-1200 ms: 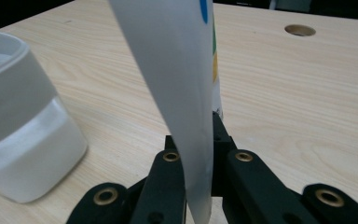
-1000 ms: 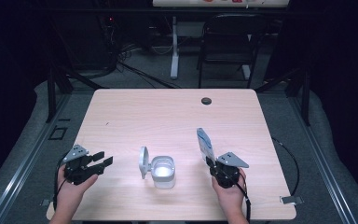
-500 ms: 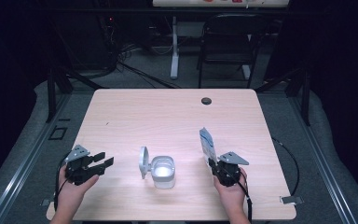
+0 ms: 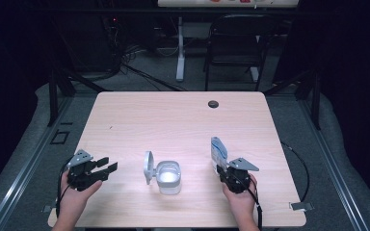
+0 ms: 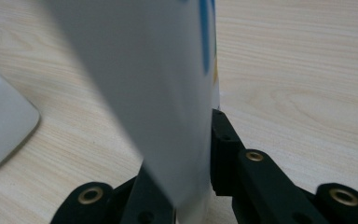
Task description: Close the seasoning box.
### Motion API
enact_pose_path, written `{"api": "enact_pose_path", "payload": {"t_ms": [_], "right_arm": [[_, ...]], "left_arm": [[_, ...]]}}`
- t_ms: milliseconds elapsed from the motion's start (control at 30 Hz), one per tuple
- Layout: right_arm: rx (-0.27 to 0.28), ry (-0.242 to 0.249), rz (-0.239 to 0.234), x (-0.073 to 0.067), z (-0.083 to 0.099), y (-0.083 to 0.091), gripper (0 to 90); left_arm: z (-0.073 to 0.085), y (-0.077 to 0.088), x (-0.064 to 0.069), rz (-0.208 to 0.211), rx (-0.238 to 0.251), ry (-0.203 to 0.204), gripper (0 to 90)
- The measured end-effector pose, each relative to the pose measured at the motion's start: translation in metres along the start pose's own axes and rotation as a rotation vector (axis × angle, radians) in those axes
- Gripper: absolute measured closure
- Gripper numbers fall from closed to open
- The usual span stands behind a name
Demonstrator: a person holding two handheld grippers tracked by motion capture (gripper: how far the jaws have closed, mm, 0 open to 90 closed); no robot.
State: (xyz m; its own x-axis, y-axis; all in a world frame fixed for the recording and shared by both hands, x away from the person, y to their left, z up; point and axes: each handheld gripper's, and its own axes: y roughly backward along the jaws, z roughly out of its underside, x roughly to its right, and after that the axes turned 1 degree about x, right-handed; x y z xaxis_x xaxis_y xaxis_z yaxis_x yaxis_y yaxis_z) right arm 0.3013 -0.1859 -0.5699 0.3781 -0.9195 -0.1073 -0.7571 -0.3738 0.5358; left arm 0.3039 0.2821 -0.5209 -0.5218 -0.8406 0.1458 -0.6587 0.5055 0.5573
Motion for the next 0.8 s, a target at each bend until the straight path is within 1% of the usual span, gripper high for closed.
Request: {"api": "enact_pose_path", "payload": {"t_ms": [200, 233, 267, 367, 400, 467, 533, 633, 700, 800], "right_arm": [[0.001, 0.013, 0.005, 0.0007, 0.0006, 0.0016, 76.3], [-0.006, 0.021, 0.008, 0.0009, 0.0006, 0.0022, 75.4], [0.005, 0.013, 0.002, 0.0005, 0.0009, 0.002, 74.0], [0.0, 0.031, 0.012, 0.0007, 0.0009, 0.0037, 68.3], [0.02, 0.022, -0.002, 0.0, 0.0012, 0.003, 66.4], [0.015, 0.029, 0.001, -0.0007, 0.0014, 0.0031, 62.5], [0.004, 0.049, 0.018, -0.0011, 0.0017, 0.0032, 58.6], [0.017, 0.053, 0.015, -0.0024, 0.0023, 0.0025, 54.7], [0.013, 0.065, 0.022, -0.003, 0.0023, 0.0033, 52.4], [0.023, 0.083, 0.032, -0.0057, 0.0021, 0.0048, 49.3]], "left_arm": [[-0.0004, 0.0009, -0.0006, -0.002, 0.003, 0.002, 52.8], [-0.0004, 0.001, -0.0005, -0.002, 0.004, 0.002, 52.7], [-0.0006, 0.0011, -0.0004, -0.002, 0.004, 0.002, 52.7], [-0.0009, 0.0014, -0.0001, -0.002, 0.006, 0.001, 52.6], [-0.0009, 0.0015, -0.0002, -0.002, 0.006, 0.001, 52.6], [-0.0007, 0.0015, -0.0002, -0.003, 0.004, 0.002, 52.6], [-0.0007, 0.0015, -0.0002, -0.003, 0.005, 0.003, 52.6], [-0.0011, 0.0019, -0.0003, -0.003, 0.008, 0.002, 52.6], [-0.0014, 0.0023, -0.0003, -0.004, 0.009, 0.001, 52.6], [-0.0016, 0.0027, -0.0001, -0.003, 0.011, 0.002, 52.5]]}}
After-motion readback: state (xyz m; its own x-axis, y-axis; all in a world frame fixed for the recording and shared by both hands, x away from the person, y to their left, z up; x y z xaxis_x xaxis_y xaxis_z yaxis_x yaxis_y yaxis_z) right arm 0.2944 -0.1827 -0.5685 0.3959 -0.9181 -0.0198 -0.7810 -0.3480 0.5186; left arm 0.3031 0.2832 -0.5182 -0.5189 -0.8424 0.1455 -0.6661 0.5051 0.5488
